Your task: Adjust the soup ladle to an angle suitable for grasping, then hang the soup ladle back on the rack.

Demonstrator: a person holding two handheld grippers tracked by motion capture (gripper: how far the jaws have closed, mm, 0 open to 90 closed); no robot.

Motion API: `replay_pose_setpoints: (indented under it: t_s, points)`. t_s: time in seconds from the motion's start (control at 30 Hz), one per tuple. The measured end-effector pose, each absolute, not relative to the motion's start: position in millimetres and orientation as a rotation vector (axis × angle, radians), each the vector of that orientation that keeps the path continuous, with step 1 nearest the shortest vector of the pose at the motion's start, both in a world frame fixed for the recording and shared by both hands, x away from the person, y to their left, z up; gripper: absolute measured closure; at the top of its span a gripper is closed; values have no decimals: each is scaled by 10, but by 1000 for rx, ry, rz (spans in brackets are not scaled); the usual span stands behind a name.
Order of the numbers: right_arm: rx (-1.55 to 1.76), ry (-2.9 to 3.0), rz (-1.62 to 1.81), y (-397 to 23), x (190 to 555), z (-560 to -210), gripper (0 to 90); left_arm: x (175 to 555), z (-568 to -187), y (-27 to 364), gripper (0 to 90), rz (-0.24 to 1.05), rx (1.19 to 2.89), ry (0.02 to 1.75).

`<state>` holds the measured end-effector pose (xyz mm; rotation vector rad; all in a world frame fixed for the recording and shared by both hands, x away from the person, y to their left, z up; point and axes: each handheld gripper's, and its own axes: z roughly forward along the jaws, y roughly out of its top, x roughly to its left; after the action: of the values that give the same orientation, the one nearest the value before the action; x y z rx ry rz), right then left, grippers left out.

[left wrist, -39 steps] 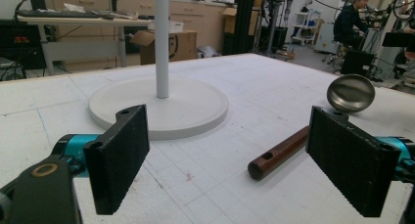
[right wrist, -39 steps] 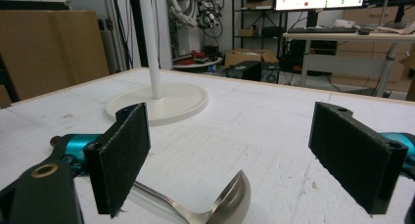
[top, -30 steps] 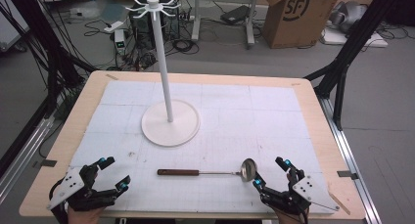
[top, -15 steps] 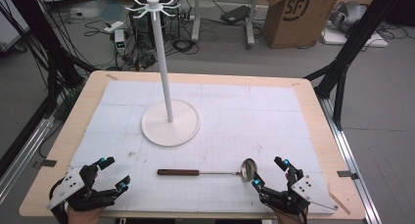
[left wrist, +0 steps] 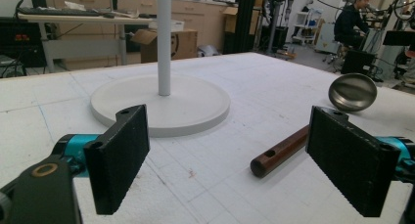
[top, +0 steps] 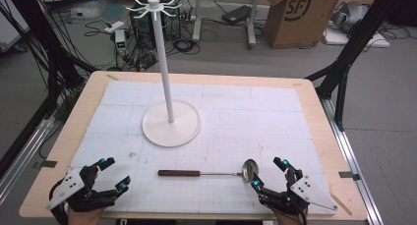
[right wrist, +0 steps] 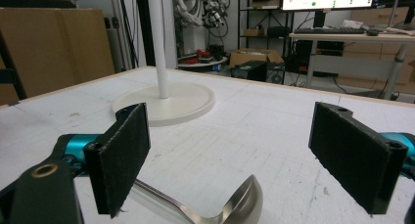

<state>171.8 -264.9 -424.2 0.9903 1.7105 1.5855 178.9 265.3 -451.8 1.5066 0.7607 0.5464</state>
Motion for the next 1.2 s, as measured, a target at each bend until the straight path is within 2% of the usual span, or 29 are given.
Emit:
replay_pose_setpoints:
  t_s: [0.4,0.7,0.83,1.2]
  points:
    - [941,1733,1604,-2618,1776,-4127,144,1803,-4520,2635,167,542,1507,754]
    - [859,1989,1615,-2443,2092,-4034,154,1829,-4523,2646,167,540,1506,758]
    - [790,2104,1601,-2314,2238,-3942,204,1838,-4526,2649,167,537,1509,758]
    - [656,2317,1540,-1934,2535,-3773,243,1842,-4524,2654,167,531,1504,752]
